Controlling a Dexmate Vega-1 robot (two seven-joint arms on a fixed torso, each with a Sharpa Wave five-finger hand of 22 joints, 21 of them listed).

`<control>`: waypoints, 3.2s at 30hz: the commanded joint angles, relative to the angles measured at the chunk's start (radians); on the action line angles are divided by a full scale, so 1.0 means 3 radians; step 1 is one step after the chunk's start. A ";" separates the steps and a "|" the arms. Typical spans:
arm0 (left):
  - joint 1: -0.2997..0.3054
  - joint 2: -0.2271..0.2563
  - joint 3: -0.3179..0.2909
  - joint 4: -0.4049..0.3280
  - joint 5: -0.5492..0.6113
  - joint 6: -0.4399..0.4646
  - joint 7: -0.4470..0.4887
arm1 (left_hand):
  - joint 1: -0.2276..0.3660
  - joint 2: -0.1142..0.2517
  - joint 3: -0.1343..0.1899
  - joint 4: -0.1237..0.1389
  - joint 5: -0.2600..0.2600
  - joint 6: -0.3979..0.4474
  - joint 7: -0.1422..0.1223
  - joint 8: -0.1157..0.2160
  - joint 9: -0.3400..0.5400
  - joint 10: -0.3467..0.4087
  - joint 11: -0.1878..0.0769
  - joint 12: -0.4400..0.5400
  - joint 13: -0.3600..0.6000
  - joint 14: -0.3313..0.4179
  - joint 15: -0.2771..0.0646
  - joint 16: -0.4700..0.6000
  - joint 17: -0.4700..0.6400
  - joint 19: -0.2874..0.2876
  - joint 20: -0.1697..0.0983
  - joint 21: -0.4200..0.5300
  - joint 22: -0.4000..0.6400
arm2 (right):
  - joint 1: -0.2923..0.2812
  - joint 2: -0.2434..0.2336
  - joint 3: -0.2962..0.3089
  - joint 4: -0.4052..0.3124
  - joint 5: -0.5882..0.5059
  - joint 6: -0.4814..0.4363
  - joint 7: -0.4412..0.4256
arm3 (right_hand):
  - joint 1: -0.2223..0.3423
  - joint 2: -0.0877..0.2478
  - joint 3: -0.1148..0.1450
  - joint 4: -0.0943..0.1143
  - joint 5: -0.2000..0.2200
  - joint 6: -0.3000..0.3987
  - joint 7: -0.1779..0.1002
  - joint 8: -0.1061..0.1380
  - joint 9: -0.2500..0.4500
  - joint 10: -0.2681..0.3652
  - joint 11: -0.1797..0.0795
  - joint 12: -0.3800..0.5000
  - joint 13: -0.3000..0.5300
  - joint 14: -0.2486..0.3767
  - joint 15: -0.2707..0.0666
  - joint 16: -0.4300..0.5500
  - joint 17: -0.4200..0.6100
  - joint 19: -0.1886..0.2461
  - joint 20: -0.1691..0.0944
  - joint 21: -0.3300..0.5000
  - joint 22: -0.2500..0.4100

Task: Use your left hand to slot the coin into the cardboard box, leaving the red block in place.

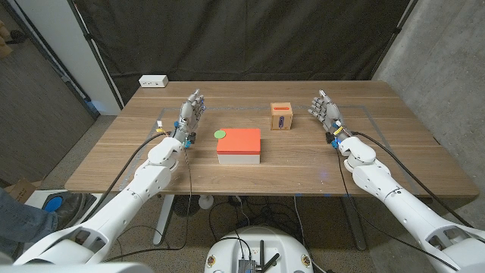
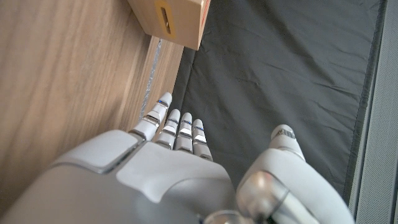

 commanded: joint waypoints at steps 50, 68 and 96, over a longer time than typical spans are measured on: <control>0.0555 0.0449 -0.0243 -0.1121 0.0156 0.0835 0.1042 | 0.0188 0.0142 0.0212 -0.0079 0.0017 0.1366 0.0120 0.0093 0.0027 0.4064 -0.0366 0.1253 0.0620 0.4236 -0.0646 0.1728 0.0566 0.2909 -0.0118 0.2032 0.1181 | -0.0410 -0.0017 0.0012 -0.0483 -0.0313 0.0240 -0.0472 | 0.0018 0.0054 0.0031 -0.0040 0.0019 0.0134 -0.0011 0.0049 0.0006 0.0158 0.0003 0.0049 -0.0083 0.0128 0.0034 0.0061 -0.0077 0.0165 0.0036 -0.0044 0.0008; 0.0874 0.0506 -0.0315 -0.1716 0.0295 0.1358 0.1733 | 0.0565 -0.0126 0.0503 -0.0059 0.0046 0.2388 -0.0094 0.0063 0.0066 0.4905 -0.0886 0.3207 0.2299 0.4929 -0.0757 0.3510 0.2198 0.3632 -0.0581 0.3502 0.2737 | -0.0591 -0.0098 0.0055 -0.0763 -0.0383 0.0173 -0.0646 | 0.0026 0.0071 0.0036 -0.0060 0.0020 0.0155 -0.0050 0.0046 0.0007 0.0214 -0.0006 0.0061 -0.0104 0.0183 0.0042 0.0078 -0.0103 0.0230 0.0066 -0.0065 0.0009; 0.1179 0.0984 -0.0926 -0.2415 -0.1295 0.2611 0.1639 | 0.2617 -0.0275 0.0623 -0.0156 0.0173 0.2823 -0.0332 0.0174 0.0238 0.4937 -0.0852 0.3852 0.1850 0.4931 -0.0755 0.4038 0.1902 0.3677 -0.0597 0.3700 0.2697 | -0.0838 -0.0216 0.0148 -0.0933 -0.0358 0.0111 -0.0714 | 0.0039 0.0081 0.0042 -0.0085 0.0024 0.0195 -0.0063 0.0050 0.0008 0.0298 -0.0008 0.0078 -0.0119 0.0232 0.0041 0.0091 -0.0131 0.0286 0.0091 -0.0099 0.0011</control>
